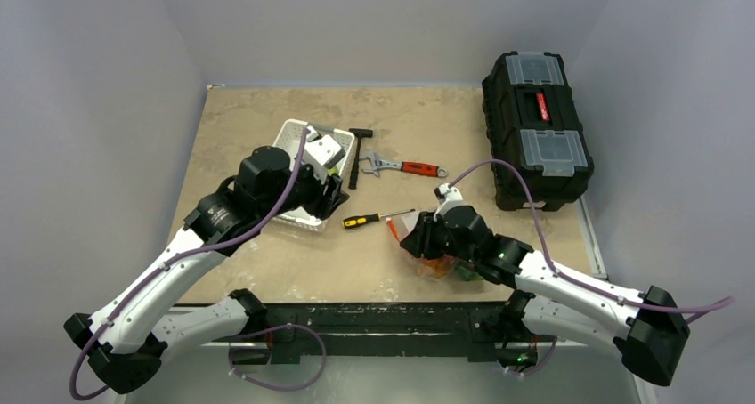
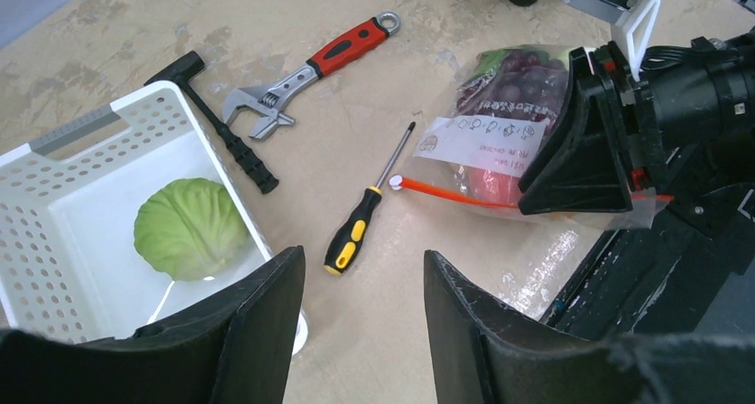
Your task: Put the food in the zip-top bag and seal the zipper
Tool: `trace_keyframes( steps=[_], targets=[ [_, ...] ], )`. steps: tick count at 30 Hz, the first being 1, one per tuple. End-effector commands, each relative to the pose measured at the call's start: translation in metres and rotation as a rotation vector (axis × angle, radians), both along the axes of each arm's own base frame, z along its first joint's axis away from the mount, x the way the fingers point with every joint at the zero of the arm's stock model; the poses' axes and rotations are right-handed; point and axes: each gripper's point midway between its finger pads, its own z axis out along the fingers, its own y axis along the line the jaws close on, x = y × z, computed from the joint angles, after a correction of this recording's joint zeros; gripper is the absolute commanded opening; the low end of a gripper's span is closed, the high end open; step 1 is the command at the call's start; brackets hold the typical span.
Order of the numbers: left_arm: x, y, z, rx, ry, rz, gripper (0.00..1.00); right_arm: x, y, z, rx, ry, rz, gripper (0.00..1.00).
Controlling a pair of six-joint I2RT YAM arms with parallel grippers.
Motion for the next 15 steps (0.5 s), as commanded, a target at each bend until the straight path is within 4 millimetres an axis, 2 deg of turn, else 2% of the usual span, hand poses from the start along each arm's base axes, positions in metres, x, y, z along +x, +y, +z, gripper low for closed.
trace_keyframes(
  steps=[1,5,7,8,9,11,13,15],
  targets=[
    [0.007,0.006,0.011,-0.042,-0.055,0.052,0.51,-0.014,0.021,0.031,0.191,0.001,0.070,0.41],
    [0.002,0.011,0.026,-0.101,-0.125,0.057,0.51,-0.018,0.013,0.056,0.219,-0.058,0.082,0.61],
    [-0.002,0.013,0.037,-0.137,-0.157,0.058,0.51,-0.013,0.006,0.086,0.218,-0.136,0.066,0.66],
    [-0.004,0.014,0.042,-0.159,-0.161,0.066,0.51,-0.012,-0.001,0.092,0.196,-0.163,0.052,0.68],
    [-0.008,0.016,0.047,-0.186,-0.153,0.073,0.51,-0.008,-0.009,0.113,0.195,-0.213,0.029,0.71],
    [-0.019,0.021,0.057,-0.250,-0.133,0.085,0.51,-0.005,-0.025,0.137,0.163,-0.282,-0.012,0.76],
    [-0.031,0.029,0.066,-0.321,-0.109,0.107,0.52,-0.001,-0.048,0.152,0.105,-0.325,-0.080,0.82],
    [-0.045,0.045,0.077,-0.401,-0.100,0.155,0.52,0.002,-0.065,0.170,0.075,-0.380,-0.126,0.87]
  ],
)
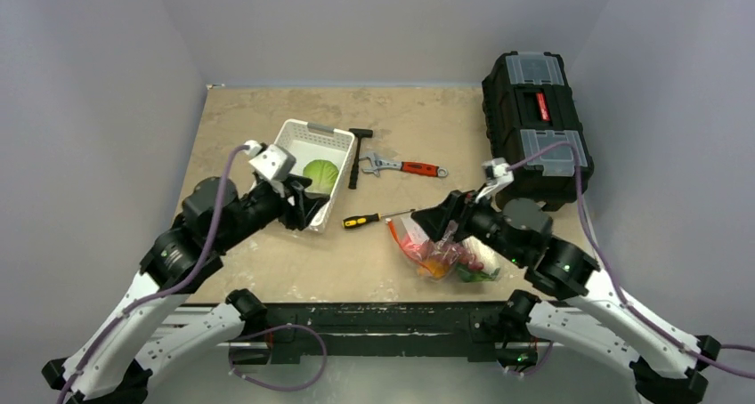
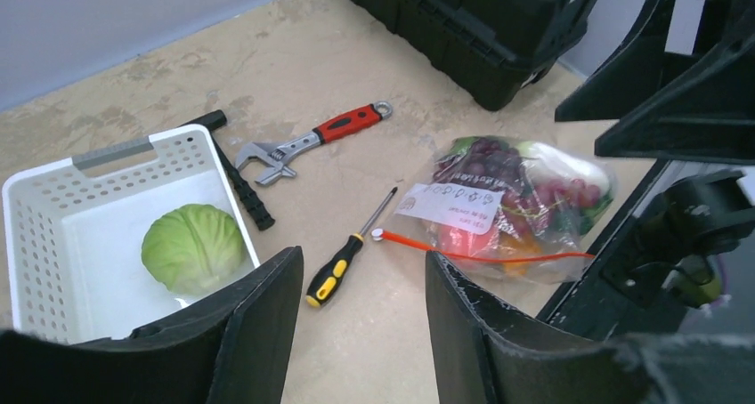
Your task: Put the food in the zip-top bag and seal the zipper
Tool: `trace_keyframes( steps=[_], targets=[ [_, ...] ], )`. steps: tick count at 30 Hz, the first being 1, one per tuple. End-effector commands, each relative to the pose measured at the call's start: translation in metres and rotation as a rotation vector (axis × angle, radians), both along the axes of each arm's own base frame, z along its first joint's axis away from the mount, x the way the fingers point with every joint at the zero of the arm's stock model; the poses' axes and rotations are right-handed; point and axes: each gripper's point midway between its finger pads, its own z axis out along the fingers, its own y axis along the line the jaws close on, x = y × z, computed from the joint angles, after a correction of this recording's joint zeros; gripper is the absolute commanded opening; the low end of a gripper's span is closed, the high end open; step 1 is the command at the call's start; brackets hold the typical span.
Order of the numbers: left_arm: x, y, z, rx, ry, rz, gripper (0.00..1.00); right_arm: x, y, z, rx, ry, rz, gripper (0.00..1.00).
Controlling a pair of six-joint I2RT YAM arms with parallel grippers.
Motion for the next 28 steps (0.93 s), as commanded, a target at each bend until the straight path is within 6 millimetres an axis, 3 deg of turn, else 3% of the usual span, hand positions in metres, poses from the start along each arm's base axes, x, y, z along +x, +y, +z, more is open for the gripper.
trace_keyframes(
  steps=[1,7,11,20,25,28],
  targets=[
    [-0.026,0.027,0.039,-0.250,0.024,0.101,0.53,0.013,-0.054,0.043,-0.114,-0.143,-0.187,0.90],
    [-0.060,0.075,0.052,-0.441,-0.012,0.196,0.58,0.024,-0.109,0.085,-0.162,-0.256,-0.418,0.99],
    [-0.073,0.096,0.054,-0.497,-0.036,0.237,0.59,0.023,-0.129,0.105,-0.111,-0.325,-0.491,0.99],
    [-0.073,0.097,0.051,-0.485,-0.030,0.241,0.59,0.015,-0.151,0.108,-0.034,-0.334,-0.567,0.99],
    [-0.069,0.094,0.053,-0.478,-0.035,0.243,0.60,0.017,-0.153,0.110,-0.017,-0.349,-0.586,0.99],
    [-0.069,0.092,0.053,-0.488,-0.023,0.237,0.60,0.023,-0.160,0.097,-0.074,-0.292,-0.649,0.99]
  ],
)
